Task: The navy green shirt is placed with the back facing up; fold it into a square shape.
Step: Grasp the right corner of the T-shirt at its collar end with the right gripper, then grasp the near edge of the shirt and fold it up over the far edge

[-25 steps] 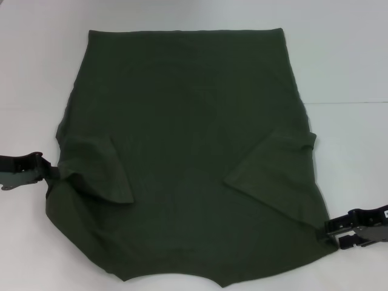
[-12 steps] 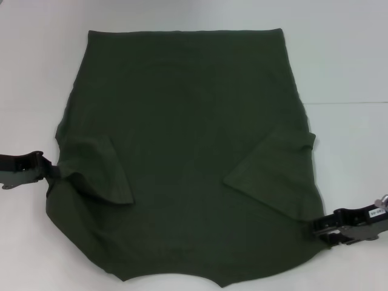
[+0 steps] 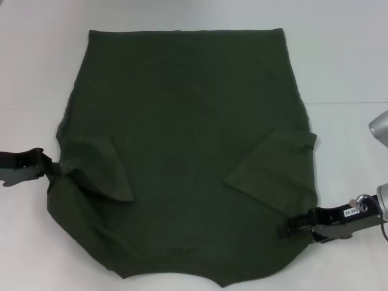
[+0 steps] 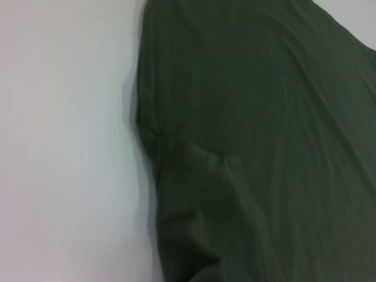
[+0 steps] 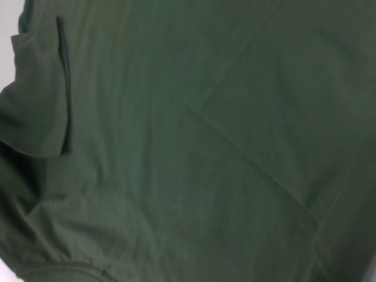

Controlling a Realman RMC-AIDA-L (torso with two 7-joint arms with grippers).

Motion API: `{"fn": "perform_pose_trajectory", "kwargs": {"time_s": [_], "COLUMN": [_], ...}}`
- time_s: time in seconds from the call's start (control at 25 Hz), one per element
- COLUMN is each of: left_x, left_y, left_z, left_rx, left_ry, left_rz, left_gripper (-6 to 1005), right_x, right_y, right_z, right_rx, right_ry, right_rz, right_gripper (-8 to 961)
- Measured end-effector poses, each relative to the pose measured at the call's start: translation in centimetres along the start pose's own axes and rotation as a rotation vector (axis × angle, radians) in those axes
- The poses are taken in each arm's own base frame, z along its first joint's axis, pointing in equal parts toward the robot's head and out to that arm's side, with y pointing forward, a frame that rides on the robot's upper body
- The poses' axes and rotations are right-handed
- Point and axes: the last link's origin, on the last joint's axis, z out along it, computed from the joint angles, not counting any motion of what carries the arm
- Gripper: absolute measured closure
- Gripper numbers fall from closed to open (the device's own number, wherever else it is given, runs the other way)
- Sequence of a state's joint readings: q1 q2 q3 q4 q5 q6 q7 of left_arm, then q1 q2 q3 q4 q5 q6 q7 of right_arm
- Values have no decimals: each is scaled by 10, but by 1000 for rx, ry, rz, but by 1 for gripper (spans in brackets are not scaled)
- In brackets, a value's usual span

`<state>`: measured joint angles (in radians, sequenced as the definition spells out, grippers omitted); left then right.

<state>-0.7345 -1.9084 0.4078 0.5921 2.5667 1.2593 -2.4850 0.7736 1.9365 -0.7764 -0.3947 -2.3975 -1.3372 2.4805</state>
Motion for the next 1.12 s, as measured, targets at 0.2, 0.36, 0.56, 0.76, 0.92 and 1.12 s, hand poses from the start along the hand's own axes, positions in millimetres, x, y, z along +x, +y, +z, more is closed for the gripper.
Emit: {"fn": "perform_pose_trajectory", "kwargs": {"time_s": [0.2,0.36,0.56,0.76,0.92,1.12], "left_x": [-1,-2,-3,-3,-3,-3], "left_y": [-1,-2,-2,-2,-2,-2], "left_z": [0,0,0,0,0,0], "left_rx": [1,1,1,1,1,1], "left_ry": [1,0,-2,-4,-4,-3], "left_rz": [-3,-4,-4,-5,-1,0], "left_gripper": [995,995,995,995,995,995], "right_x": [-1,-3,-3,-3,-4,-6], "right_y": [-1,-5,-7,-8,-8,-8], "right_z": [-2,-7,-10,-11,-11,-11], "right_rx": [5,17,20,20,21,31], "right_ry": [-1,-10,-16,-18,-21,-34], "right_rz": [3,7,13,14,13,-17], "right_gripper": [187,235,337,440,587,785]}}
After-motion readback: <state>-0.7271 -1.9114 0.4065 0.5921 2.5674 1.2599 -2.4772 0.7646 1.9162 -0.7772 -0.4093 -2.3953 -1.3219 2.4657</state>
